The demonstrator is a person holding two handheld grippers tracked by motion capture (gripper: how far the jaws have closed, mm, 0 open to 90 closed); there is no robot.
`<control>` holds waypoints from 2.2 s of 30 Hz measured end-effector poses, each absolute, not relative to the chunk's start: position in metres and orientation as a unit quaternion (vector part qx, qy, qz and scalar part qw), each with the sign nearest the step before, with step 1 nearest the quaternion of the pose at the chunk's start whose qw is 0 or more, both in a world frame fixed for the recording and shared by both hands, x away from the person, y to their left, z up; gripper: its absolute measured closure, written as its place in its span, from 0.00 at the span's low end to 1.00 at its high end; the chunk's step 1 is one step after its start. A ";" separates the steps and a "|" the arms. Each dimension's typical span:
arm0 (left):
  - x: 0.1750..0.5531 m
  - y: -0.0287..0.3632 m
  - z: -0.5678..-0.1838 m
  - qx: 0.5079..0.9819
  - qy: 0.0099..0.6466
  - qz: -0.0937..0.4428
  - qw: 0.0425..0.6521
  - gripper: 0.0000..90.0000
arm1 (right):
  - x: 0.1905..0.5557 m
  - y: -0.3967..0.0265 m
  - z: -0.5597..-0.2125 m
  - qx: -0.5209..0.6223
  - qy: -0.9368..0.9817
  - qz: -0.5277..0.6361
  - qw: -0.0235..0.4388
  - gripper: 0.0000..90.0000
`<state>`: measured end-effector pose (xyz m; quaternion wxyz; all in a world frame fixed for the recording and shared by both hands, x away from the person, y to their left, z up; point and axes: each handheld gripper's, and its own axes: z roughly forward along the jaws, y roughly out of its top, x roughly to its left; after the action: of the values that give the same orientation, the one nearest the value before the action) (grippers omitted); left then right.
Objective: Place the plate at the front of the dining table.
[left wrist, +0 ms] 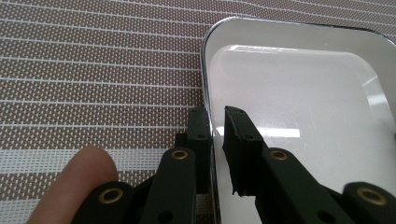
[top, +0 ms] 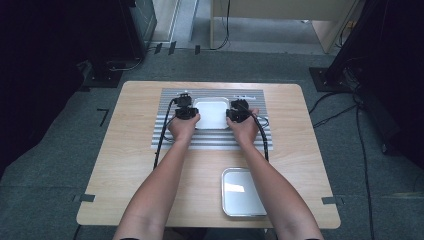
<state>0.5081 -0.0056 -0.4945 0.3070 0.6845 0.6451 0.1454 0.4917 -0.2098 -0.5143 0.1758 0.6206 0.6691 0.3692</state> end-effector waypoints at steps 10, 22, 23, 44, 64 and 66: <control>0.503 0.014 -0.485 0.690 0.633 0.119 0.331 0.58 | 0.492 -0.226 -0.510 0.621 0.659 0.400 0.139 0.65; 0.493 0.006 -0.494 0.709 0.625 0.082 0.317 0.74 | 0.482 -0.230 -0.510 0.637 0.653 0.403 0.081 0.87; 0.493 0.005 -0.494 0.709 0.625 0.085 0.316 0.74 | 0.481 -0.229 -0.511 0.636 0.655 0.400 0.089 0.88; 0.483 0.006 -0.492 0.695 0.627 0.133 0.326 0.30 | 0.468 -0.239 -0.504 0.634 0.628 0.439 0.105 0.80; 0.443 0.020 -0.473 0.693 0.604 0.146 0.366 0.19 | 0.423 -0.257 -0.482 0.570 0.679 0.425 0.180 0.29; 0.440 0.020 -0.471 0.693 0.602 0.146 0.368 0.19 | 0.421 -0.261 -0.482 0.574 0.679 0.421 0.180 0.29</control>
<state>0.4404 0.0205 -0.4714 0.3683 0.6932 0.6020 0.1462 0.4206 -0.2610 -0.4824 0.1800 0.5744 0.6785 0.4210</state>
